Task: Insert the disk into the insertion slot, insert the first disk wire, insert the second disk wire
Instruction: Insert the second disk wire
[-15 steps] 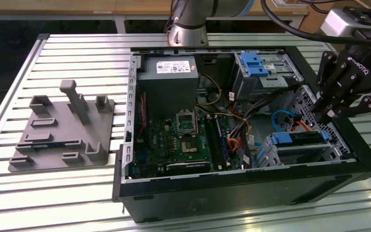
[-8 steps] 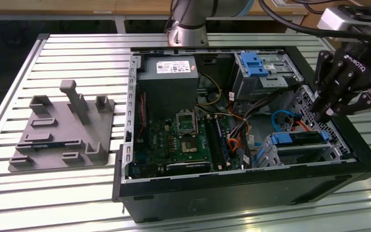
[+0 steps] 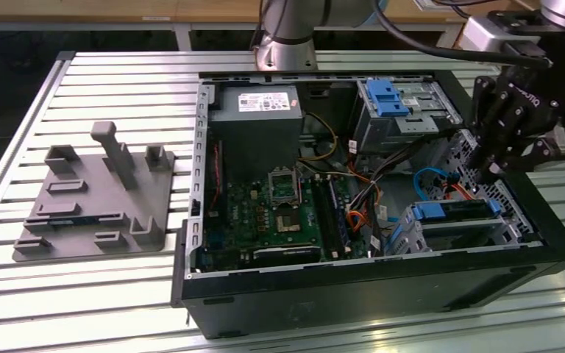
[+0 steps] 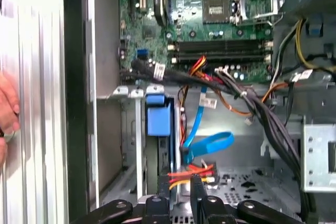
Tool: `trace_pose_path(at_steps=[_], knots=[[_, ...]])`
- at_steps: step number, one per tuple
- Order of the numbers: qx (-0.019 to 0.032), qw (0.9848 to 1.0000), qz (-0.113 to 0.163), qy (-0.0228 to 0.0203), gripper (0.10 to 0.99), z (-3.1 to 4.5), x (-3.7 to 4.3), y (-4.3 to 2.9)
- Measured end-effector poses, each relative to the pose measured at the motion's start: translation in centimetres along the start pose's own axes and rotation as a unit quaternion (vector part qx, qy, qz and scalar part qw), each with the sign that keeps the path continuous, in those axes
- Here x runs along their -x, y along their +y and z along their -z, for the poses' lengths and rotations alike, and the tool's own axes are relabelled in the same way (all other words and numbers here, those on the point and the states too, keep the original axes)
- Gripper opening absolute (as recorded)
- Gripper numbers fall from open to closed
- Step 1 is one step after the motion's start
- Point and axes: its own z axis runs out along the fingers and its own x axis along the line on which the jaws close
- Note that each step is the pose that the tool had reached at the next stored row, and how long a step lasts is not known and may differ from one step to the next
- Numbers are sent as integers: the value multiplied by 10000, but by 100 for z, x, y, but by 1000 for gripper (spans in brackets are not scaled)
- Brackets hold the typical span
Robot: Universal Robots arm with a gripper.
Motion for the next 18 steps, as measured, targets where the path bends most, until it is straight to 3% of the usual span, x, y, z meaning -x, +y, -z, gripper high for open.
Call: trace_pose_path(at_steps=[5,14,18], knots=[[0,10000,12,15,298,1,47,138],[-33,9985,540,69,298,-15,56,155],[-22,9982,593,79,298,-38,69,172]])
